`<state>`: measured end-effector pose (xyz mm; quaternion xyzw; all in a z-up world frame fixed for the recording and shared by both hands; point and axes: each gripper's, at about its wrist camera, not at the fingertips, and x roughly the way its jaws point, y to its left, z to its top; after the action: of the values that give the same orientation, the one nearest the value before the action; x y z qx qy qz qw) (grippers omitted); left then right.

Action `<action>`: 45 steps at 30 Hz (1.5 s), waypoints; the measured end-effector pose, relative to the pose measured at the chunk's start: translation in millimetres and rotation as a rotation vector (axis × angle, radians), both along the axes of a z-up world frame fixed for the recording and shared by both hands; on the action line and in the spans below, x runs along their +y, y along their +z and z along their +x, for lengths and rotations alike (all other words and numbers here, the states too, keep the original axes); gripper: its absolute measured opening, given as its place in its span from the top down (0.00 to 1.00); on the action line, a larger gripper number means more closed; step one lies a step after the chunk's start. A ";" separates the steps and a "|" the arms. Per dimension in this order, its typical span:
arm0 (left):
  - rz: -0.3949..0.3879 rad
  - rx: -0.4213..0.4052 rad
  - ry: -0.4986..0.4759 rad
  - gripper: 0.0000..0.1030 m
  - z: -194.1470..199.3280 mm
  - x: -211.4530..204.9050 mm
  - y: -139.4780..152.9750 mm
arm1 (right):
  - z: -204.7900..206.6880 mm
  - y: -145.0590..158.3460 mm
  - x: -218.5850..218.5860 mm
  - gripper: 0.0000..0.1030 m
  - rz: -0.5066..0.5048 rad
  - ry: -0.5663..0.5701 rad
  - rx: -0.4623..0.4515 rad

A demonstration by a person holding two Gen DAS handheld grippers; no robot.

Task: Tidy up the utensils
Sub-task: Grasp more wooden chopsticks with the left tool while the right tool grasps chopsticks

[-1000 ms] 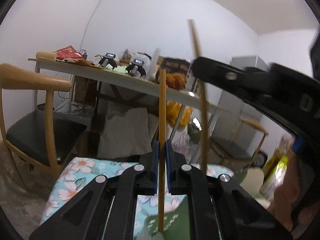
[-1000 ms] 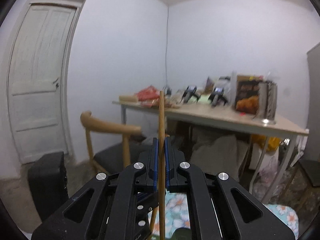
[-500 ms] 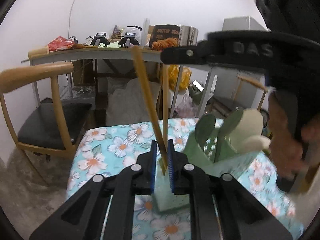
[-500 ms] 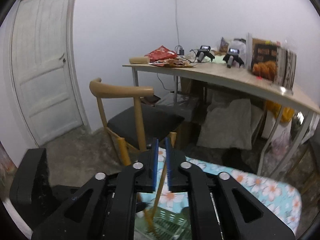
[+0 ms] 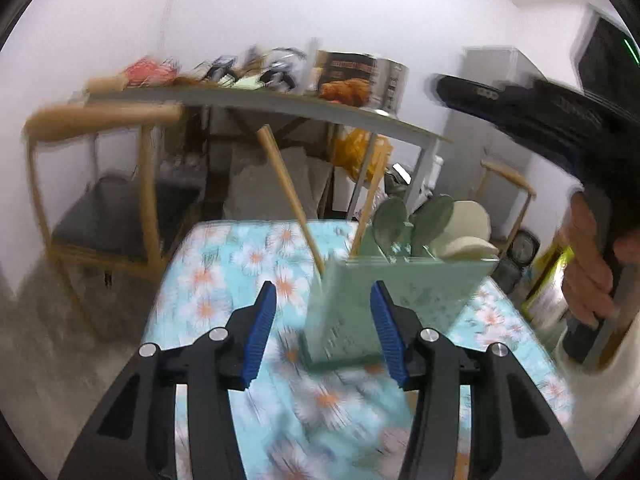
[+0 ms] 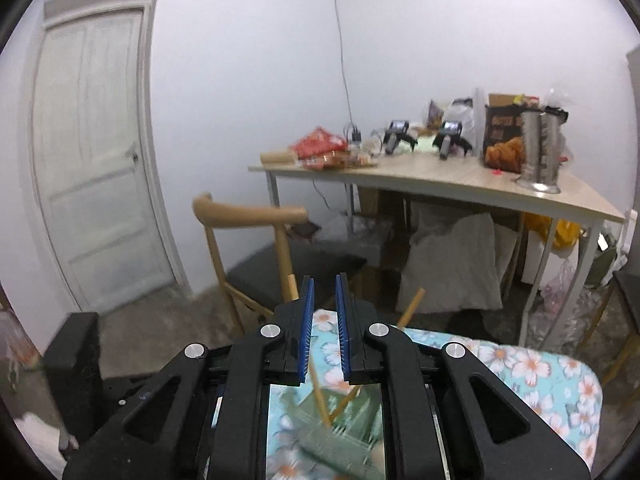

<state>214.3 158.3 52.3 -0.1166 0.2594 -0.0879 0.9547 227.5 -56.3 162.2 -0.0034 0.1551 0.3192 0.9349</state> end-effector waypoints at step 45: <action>-0.591 0.403 -0.156 0.94 26.0 -83.5 -149.5 | -2.5 -231.6 -90.0 0.77 0.297 -0.032 0.822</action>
<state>240.3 74.8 -97.2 -0.3824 0.4137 -0.2068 0.7999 225.1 -146.4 -69.4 0.2610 0.4669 0.2983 0.7905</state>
